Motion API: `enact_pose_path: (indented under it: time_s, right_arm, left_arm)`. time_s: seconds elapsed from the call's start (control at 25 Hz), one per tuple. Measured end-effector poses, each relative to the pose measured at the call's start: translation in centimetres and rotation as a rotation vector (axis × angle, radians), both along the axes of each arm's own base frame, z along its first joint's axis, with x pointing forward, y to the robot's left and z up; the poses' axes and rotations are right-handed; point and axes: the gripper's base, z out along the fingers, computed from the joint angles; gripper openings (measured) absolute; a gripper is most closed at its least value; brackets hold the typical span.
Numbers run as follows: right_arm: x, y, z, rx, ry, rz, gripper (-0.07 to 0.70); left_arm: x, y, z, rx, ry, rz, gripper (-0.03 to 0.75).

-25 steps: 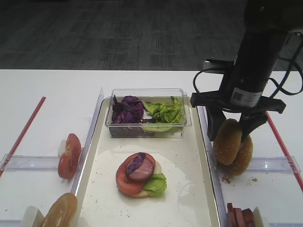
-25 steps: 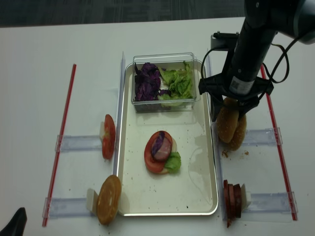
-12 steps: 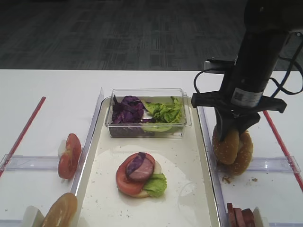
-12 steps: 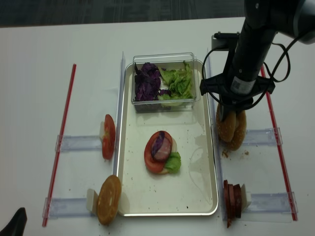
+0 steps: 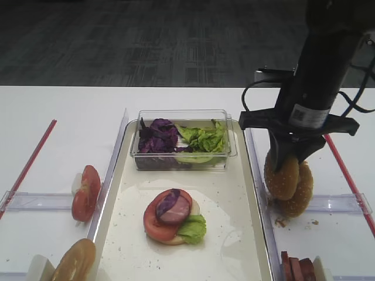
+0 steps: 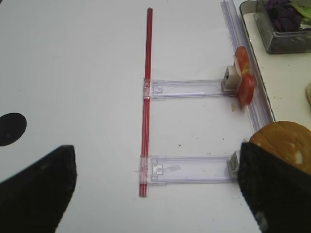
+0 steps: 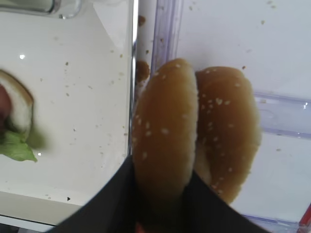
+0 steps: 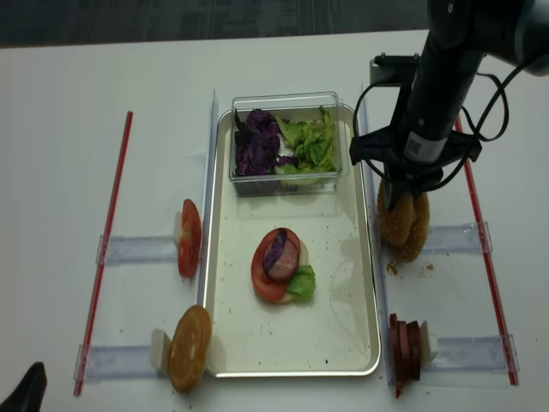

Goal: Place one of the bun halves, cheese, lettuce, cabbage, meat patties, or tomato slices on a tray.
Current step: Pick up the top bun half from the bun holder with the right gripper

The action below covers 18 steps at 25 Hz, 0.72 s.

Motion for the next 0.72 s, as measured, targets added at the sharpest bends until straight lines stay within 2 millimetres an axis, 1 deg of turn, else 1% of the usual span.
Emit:
enact_pose_path:
  time_s: [0.28, 0.48, 0.6, 0.72]
  right_arm:
    - [-0.8, -0.3, 2.3, 0.014, -0.052, 0.005, 0.211]
    - [-1.1, -0.3, 3.0, 0.023, -0.071, 0.008, 0.209]
    - [-1.2, 0.1, 3.2, 0.078, -0.068, 0.03, 0.208]
    - [-1.4, 1.0, 3.5, 0.177, -0.057, 0.045, 0.207]
  left_arm:
    - [0.0, 0.0, 0.0, 0.0, 0.0, 0.0, 0.618]
    - [0.0, 0.0, 0.0, 0.0, 0.0, 0.0, 0.618]
    - [0.0, 0.0, 0.0, 0.0, 0.0, 0.0, 0.618]
    - [0.0, 0.0, 0.0, 0.0, 0.0, 0.0, 0.618]
